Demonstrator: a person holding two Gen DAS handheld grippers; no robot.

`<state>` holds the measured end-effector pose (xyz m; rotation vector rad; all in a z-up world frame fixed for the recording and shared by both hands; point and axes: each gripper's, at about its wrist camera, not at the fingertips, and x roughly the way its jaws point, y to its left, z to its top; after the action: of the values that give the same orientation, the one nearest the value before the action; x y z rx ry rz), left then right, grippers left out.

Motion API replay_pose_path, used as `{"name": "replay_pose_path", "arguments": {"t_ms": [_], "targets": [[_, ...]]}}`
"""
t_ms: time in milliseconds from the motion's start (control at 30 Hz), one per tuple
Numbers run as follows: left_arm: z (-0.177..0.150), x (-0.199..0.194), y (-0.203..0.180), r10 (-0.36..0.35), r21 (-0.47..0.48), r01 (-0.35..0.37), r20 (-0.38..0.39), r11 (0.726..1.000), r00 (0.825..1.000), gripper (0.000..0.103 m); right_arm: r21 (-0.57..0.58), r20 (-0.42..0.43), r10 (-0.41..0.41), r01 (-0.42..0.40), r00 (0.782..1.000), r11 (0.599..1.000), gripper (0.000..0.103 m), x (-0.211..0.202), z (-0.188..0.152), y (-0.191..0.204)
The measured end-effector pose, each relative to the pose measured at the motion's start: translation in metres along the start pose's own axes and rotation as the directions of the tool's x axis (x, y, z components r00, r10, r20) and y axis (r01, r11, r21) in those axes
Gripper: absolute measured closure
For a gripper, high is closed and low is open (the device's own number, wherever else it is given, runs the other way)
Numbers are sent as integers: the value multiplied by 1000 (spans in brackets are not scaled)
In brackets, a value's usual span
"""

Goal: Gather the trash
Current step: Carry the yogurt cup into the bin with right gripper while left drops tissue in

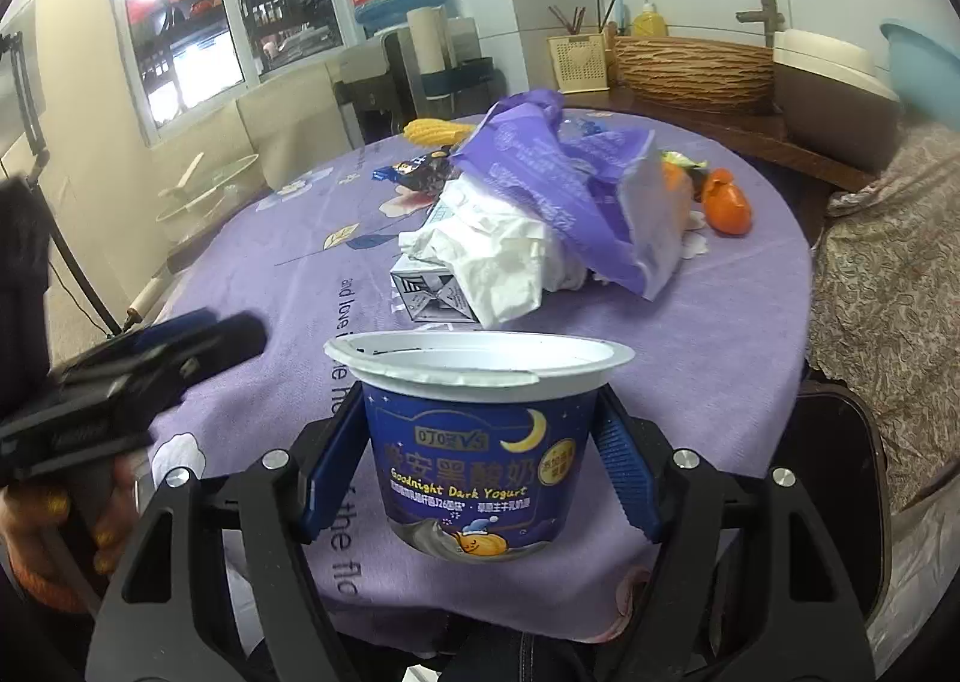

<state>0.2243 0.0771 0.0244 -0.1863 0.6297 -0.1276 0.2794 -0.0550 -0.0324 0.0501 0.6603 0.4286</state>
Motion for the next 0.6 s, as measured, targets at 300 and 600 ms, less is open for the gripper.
{"name": "replay_pose_path", "arguments": {"t_ms": [300, 600], "targets": [[27, 70, -35, -187, -63, 180, -125, 982, 974, 45, 8, 42, -97, 97, 994, 995, 31, -42, -28, -24], [19, 91, -47, -209, -115, 193, -146, 974, 967, 97, 64, 50, -144, 140, 988, 988, 31, -62, -45, -52]]}}
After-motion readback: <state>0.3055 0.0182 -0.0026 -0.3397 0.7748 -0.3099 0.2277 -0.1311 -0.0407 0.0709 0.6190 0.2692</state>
